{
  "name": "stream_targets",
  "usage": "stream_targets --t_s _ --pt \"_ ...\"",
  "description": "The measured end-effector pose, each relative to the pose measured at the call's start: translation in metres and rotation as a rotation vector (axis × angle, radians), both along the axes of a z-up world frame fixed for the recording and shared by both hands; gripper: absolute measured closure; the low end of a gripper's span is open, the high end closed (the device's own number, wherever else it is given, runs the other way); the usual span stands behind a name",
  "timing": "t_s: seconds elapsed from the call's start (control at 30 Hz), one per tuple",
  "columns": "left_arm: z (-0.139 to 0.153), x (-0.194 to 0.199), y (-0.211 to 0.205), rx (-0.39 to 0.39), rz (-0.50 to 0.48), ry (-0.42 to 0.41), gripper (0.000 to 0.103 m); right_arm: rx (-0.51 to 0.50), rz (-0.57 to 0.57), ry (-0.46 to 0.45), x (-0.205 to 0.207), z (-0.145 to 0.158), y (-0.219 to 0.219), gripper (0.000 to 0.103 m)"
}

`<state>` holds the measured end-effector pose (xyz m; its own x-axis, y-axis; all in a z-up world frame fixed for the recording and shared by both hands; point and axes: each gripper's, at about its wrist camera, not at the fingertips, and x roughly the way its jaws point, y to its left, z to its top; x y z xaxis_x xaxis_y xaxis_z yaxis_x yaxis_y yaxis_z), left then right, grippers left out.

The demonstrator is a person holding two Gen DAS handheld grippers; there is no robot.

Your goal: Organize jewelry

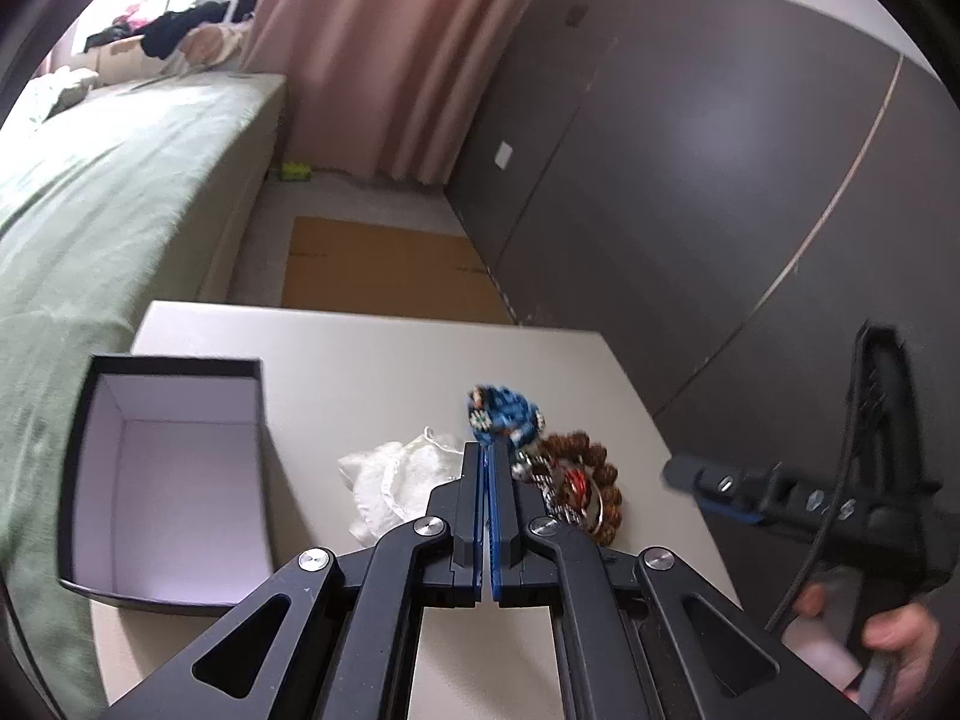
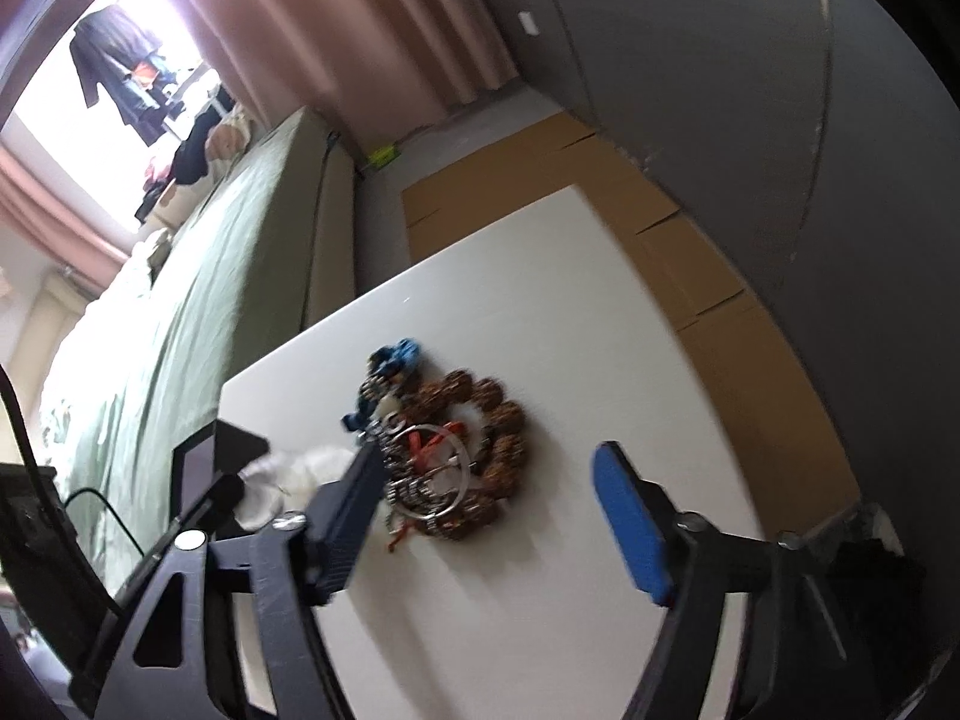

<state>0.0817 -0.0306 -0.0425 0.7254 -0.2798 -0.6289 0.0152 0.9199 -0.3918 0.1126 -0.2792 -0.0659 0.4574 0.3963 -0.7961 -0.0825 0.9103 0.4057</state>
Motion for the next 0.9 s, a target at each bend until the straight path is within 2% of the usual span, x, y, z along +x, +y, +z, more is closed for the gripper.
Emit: stream_targets --t_s 0.13,0.2,0.33,0.5,0.8,0.87,0.9 --pt "0.005 -0.001 0.015 -0.015 0.036 -0.019 0.103 0.055 0.054 0.008 0.003 -0.006 0.017 0.053" --pt "0.006 -0.002 0.024 -0.031 0.055 -0.025 0.103 0.051 0.082 -0.003 0.005 -0.009 0.028 0.057" --pt "0.008 -0.004 0.041 -0.051 0.082 -0.03 0.103 -0.044 0.137 -0.064 0.008 -0.009 0.053 0.057" --pt "0.012 -0.004 0.06 -0.076 0.118 -0.044 0.103 -0.21 0.23 -0.14 0.01 -0.015 0.081 0.057" --pt "0.015 -0.009 0.083 -0.105 0.167 -0.051 0.103 -0.296 0.307 -0.169 0.018 -0.031 0.103 0.057" --pt "0.016 -0.012 0.086 -0.102 0.173 -0.052 0.103 -0.312 0.311 -0.177 0.016 -0.03 0.103 0.06" --pt "0.016 -0.013 0.086 -0.101 0.176 -0.051 0.103 -0.318 0.31 -0.178 0.015 -0.029 0.101 0.07"
